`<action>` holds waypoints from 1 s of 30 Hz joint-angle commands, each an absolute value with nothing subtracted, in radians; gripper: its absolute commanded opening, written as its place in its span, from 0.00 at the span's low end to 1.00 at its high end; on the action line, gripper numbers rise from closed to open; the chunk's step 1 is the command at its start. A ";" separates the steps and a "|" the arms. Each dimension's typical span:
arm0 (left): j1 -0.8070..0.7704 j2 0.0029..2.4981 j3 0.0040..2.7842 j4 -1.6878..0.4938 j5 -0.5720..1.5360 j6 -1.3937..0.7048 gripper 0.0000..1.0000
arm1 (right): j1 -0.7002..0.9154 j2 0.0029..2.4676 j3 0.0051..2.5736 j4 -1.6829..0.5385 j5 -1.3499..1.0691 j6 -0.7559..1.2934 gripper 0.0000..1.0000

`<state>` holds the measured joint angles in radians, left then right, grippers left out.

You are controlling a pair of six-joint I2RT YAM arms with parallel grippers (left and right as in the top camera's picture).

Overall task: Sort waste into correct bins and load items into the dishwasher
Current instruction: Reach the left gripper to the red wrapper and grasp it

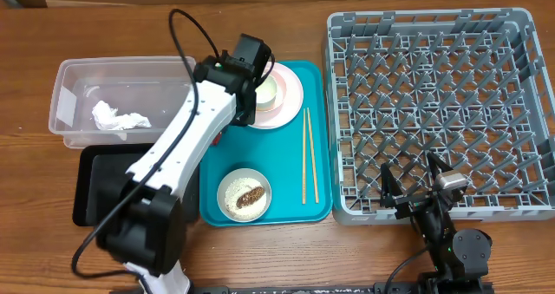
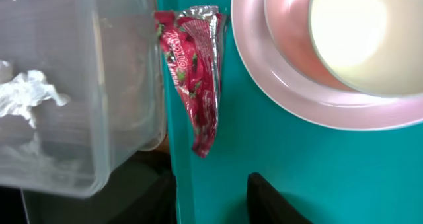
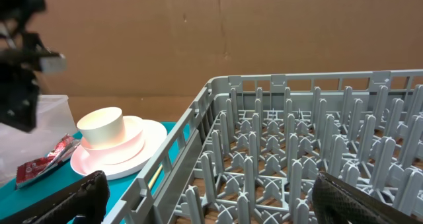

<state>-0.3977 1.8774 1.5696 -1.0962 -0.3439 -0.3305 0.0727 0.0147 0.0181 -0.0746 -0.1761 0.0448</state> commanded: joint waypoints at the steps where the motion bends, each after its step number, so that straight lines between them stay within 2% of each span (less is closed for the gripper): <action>1: -0.389 1.946 1.565 -1.075 -0.377 -0.239 0.40 | 0.070 0.003 0.008 -0.069 -0.173 0.046 1.00; 11: -0.328 2.047 1.564 -1.052 -0.373 -0.218 0.44 | 0.071 0.003 0.008 -0.069 -0.173 0.046 1.00; 16: -0.307 2.054 1.558 -1.011 -0.306 -0.221 0.44 | 0.071 0.003 0.008 -0.069 -0.173 0.046 1.00; 30: -0.306 2.054 1.501 -0.963 -0.296 -0.316 0.50 | 0.071 0.003 0.008 -0.069 -0.173 0.046 1.00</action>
